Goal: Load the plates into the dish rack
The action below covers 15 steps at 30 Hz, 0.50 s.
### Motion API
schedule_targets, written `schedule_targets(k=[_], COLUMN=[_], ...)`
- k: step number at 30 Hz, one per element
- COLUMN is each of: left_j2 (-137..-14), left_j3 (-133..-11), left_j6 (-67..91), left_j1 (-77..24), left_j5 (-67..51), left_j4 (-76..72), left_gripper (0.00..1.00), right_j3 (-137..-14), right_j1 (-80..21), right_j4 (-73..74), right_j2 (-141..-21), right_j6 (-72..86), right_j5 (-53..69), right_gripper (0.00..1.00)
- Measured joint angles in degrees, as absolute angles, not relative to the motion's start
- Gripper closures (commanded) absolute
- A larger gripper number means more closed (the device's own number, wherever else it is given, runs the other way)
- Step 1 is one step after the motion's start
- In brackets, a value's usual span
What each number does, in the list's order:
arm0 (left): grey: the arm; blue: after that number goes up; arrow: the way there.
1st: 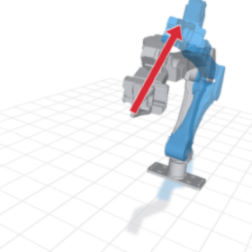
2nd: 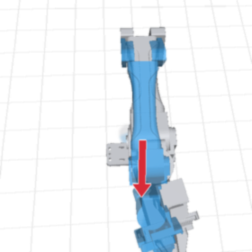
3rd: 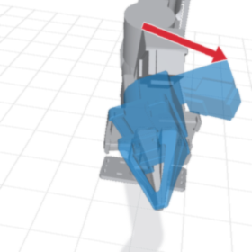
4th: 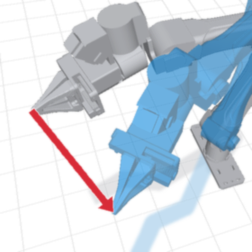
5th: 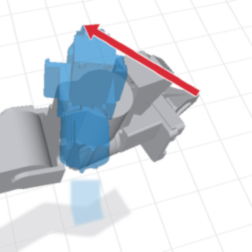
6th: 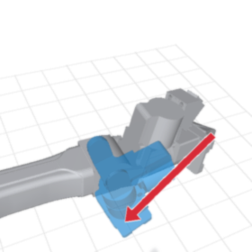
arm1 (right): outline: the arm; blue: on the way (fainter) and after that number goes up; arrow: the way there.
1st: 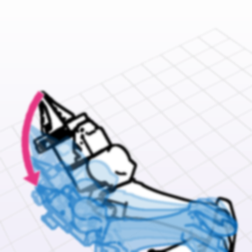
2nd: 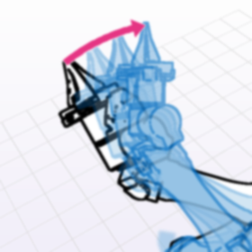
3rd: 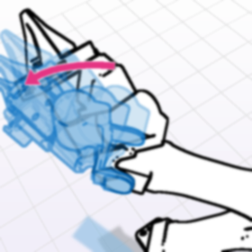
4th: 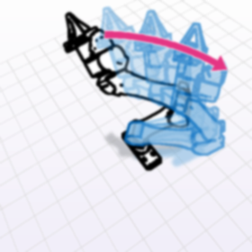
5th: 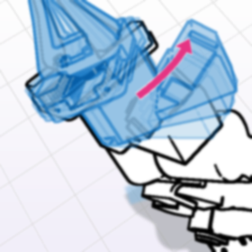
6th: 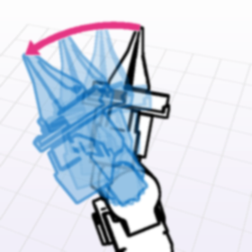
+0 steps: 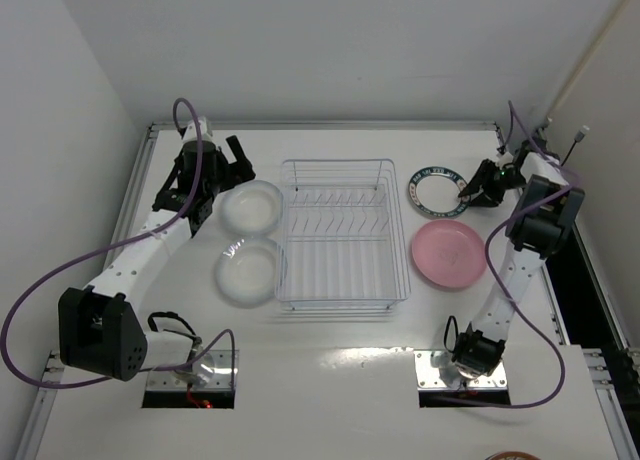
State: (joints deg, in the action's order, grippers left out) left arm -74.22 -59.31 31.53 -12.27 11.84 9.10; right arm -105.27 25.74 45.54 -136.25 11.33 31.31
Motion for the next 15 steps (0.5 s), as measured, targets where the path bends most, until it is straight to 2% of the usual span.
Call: schedule_targets(k=[1,2,8,9,10,15], left_j2=[-74.26,-74.28,-74.59,-74.7,-74.74,-74.76], left_j3=[-59.31,-59.31,-59.31,-59.31,-59.31,-59.31], left_j6=[31.53,31.53,31.75,31.75,31.75,31.77], left_j1=[-12.27,-12.27,-12.27,-12.27,-12.25,-12.27], left_j5=[11.84,11.84,11.84,11.84,11.84,11.84], left_j4=[9.13,9.17,9.45,9.47,9.54,9.89], left_gripper=[0.0,0.0,0.0,0.0,0.0,0.0], right_j3=[-105.21,-105.12,-104.29,-104.25,-104.25,-102.1], right_j1=[25.58,25.45,24.88,24.84,24.82,24.86], right_j4=[45.82,46.17,48.07,48.27,48.29,47.79], right_j2=[-136.22,-136.22,-136.22,-136.22,-136.22,-134.54], right_j6=[10.98,10.63,9.78,9.87,10.09,11.18], right_j5=[31.03,30.81,30.13,30.17,30.72,33.15], right_gripper=[0.61,0.7,0.87,0.96,1.0,1.0])
